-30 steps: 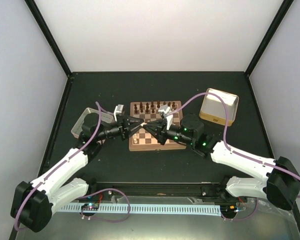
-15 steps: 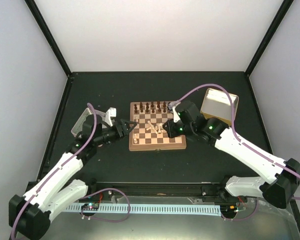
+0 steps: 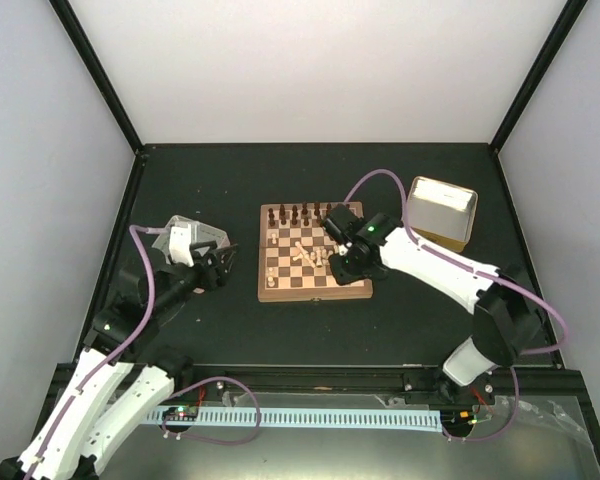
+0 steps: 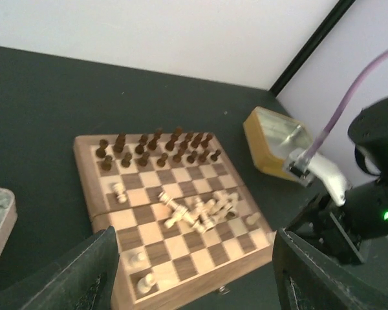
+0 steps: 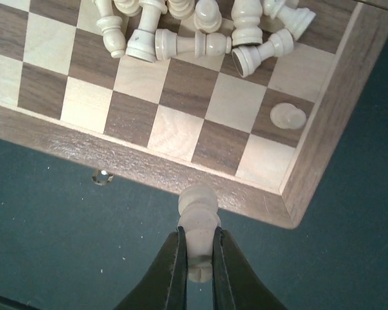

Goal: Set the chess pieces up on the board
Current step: Place the chess piece on the chessboard.

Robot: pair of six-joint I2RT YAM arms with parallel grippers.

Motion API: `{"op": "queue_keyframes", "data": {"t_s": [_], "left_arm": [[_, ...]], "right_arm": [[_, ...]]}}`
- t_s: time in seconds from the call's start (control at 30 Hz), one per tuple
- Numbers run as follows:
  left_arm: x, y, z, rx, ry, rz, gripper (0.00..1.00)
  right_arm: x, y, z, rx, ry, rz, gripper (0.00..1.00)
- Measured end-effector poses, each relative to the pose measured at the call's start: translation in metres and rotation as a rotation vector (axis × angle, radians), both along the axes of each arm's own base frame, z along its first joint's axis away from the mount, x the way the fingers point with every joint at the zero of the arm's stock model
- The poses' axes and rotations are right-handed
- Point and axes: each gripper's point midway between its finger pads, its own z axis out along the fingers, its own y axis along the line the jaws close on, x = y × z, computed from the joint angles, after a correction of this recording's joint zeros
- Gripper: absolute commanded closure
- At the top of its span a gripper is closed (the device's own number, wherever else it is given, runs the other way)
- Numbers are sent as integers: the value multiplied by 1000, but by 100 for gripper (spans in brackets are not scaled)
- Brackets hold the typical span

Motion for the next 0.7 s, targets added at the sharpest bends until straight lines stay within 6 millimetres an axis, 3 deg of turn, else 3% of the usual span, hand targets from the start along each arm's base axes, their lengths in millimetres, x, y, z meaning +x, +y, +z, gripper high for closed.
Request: {"op": "queue_keyframes", "data": {"t_s": [0.23, 0.7], "left_arm": [[-3, 8, -31, 106, 29, 6, 33], [-4, 11, -36, 142, 28, 10, 33]], "right_arm": [[5, 4, -24, -76, 65, 26, 95], [12, -2, -52, -154, 124, 43, 92]]}}
